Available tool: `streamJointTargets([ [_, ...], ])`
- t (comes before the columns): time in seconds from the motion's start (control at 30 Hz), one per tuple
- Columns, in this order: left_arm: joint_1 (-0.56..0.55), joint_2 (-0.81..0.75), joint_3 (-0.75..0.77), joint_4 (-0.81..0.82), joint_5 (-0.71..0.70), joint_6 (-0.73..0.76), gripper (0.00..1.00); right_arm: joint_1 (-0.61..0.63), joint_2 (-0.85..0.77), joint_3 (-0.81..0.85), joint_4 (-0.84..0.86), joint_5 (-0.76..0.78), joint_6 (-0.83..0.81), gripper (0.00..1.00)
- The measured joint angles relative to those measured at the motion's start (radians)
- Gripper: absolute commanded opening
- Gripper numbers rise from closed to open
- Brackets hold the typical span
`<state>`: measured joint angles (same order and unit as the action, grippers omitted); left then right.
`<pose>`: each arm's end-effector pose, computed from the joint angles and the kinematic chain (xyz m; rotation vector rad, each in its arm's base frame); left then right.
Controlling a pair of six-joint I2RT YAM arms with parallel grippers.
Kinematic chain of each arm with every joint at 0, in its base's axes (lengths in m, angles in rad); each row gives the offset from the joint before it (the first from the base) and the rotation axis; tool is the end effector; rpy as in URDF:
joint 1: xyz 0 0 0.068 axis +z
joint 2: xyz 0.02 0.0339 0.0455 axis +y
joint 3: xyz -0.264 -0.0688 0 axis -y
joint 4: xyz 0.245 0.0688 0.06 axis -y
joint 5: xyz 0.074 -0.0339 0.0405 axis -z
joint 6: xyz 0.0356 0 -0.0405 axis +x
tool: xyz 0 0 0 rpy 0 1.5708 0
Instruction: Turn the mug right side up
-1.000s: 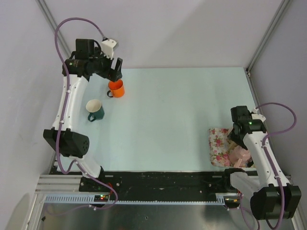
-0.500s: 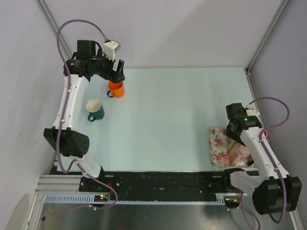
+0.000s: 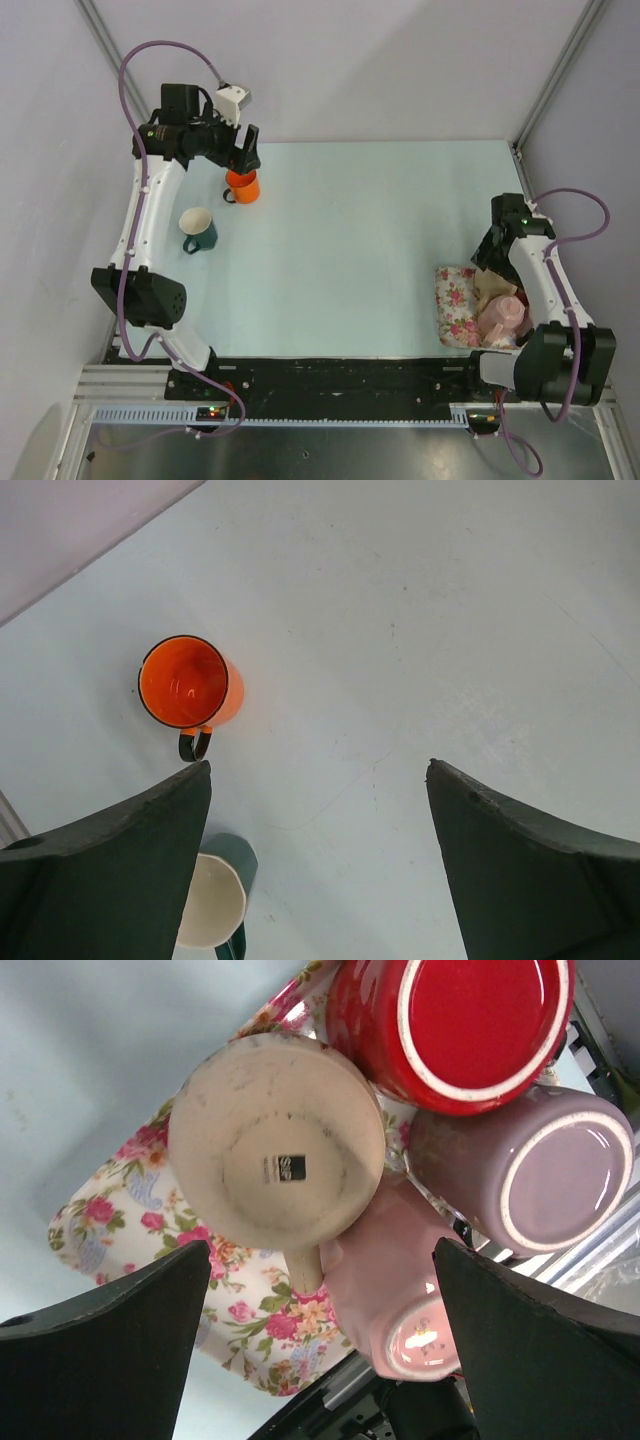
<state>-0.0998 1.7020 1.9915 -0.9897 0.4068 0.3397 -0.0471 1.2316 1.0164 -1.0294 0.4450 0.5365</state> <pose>0.3506 -0.0493 0.4339 0.6898 2.1143 -0.3301 0.2174 -0.0256 0.2682 0.8669 2.5390 -0.4816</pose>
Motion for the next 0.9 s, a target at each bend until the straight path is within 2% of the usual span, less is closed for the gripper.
streamJointTargets([
  [0.23, 0.000, 0.000, -0.006, 0.001, 0.000, 0.001, 0.92, -0.072, 0.109, 0.000, 0.082, -0.082, -0.084, 0.99],
  [0.43, 0.000, 0.000, -0.018, 0.000, -0.001, 0.002, 0.92, -0.076, 0.166, 0.001, 0.120, -0.146, -0.140, 0.94],
  [0.7, 0.000, 0.000, -0.019, 0.000, -0.001, 0.008, 0.92, 0.068, 0.167, 0.001, 0.098, -0.146, -0.120, 0.91],
  [0.9, 0.000, 0.000, -0.019, 0.000, -0.001, 0.009, 0.92, 0.119, 0.166, 0.002, 0.087, -0.138, -0.066, 0.99],
])
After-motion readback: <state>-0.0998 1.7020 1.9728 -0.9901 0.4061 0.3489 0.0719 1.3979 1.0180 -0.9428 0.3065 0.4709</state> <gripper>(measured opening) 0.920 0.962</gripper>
